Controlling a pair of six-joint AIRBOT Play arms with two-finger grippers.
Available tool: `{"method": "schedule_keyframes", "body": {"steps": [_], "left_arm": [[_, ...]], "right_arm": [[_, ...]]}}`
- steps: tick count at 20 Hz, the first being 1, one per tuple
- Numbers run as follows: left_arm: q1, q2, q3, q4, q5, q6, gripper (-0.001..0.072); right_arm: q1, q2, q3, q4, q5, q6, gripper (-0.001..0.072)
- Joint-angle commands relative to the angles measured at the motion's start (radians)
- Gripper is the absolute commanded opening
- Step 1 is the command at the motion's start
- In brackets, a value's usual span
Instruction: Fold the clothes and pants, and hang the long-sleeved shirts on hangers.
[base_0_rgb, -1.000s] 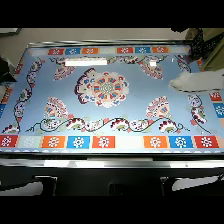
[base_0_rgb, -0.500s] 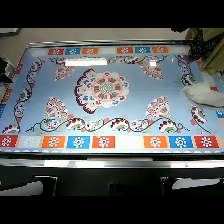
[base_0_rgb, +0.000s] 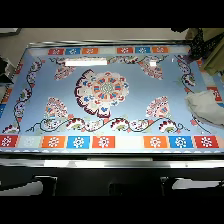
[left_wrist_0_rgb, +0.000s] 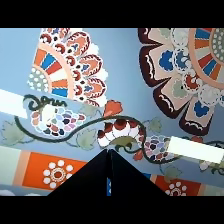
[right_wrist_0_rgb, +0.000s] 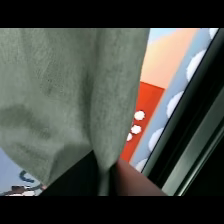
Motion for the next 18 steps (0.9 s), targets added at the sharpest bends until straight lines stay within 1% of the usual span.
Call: {"method": "schedule_keyframes", "body": {"steps": [1, 5, 8, 14, 18], "left_arm": [[-0.001, 0.000, 0.000, 0.000, 0.000, -0.009, 0.0019], [-0.001, 0.000, 0.000, -0.003, 0.000, -0.009, 0.0019], [-0.001, 0.000, 0.000, -0.003, 0.000, -0.009, 0.0019], [-0.001, 0.000, 0.000, -0.003, 0.000, -0.008, 0.0019], [-0.001, 0.000, 0.000, -0.003, 0.000, -0.008, 0.0019]], "right_arm": [[-0.001, 0.056, -0.163, -0.069, 0.032, 0.003, 0.0028], [-0.001, 0.122, -0.343, -0.146, 0.081, 0.004, 0.0029], [-0.001, 0.155, -0.439, -0.188, 0.110, 0.008, 0.0029], [-0.002, 0.180, -0.556, -0.216, 0.117, 0.008, 0.0030], [-0.002, 0.181, -0.592, -0.279, 0.118, 0.006, 0.0030]]}}
